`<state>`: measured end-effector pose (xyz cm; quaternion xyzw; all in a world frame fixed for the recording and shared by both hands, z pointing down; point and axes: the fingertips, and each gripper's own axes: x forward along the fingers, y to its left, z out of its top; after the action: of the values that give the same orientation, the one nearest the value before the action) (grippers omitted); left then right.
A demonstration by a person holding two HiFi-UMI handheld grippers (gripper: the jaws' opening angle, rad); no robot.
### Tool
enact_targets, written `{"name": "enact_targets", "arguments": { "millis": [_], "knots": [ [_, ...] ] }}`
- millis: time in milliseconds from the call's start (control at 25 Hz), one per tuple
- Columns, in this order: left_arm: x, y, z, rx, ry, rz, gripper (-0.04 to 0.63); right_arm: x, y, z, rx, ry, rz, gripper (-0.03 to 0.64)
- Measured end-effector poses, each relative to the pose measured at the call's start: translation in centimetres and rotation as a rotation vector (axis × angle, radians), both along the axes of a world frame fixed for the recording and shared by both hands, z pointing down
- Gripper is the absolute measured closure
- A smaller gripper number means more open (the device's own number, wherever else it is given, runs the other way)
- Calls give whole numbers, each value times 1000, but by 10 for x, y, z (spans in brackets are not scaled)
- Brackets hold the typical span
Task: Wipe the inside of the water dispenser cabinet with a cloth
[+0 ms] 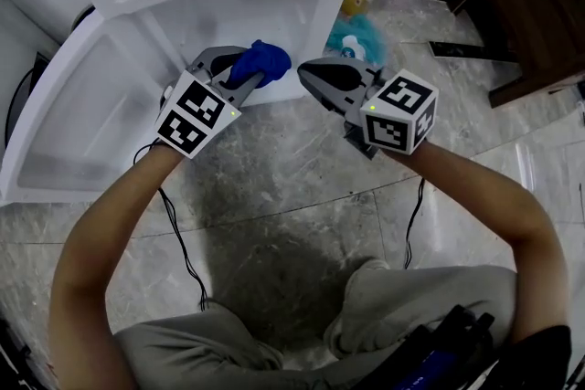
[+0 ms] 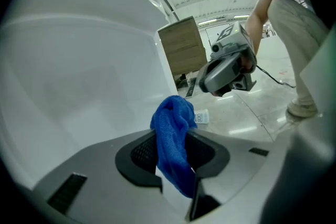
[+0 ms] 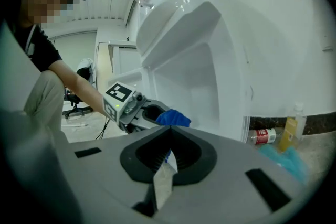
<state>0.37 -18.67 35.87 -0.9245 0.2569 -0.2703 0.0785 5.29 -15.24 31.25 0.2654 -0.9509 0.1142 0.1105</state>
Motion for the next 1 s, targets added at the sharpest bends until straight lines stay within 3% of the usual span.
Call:
{"name": "enact_targets", "arguments": {
  "millis": [320,440,760,1000],
  "knots": [
    [16,-63,51,-22,-111,-100,468,-12,32,26,48,99,-169,618],
    [36,-81,66,6,-197,-96,468,-8,44,41,42,116,-216,618],
    [55,-131,107,47,-334,-122,469,29,44,72,-6,140,-212,618],
    [43,-182,107,20,-361,-301,470,32,46,77,-29,128,-214,618]
  ]
}}
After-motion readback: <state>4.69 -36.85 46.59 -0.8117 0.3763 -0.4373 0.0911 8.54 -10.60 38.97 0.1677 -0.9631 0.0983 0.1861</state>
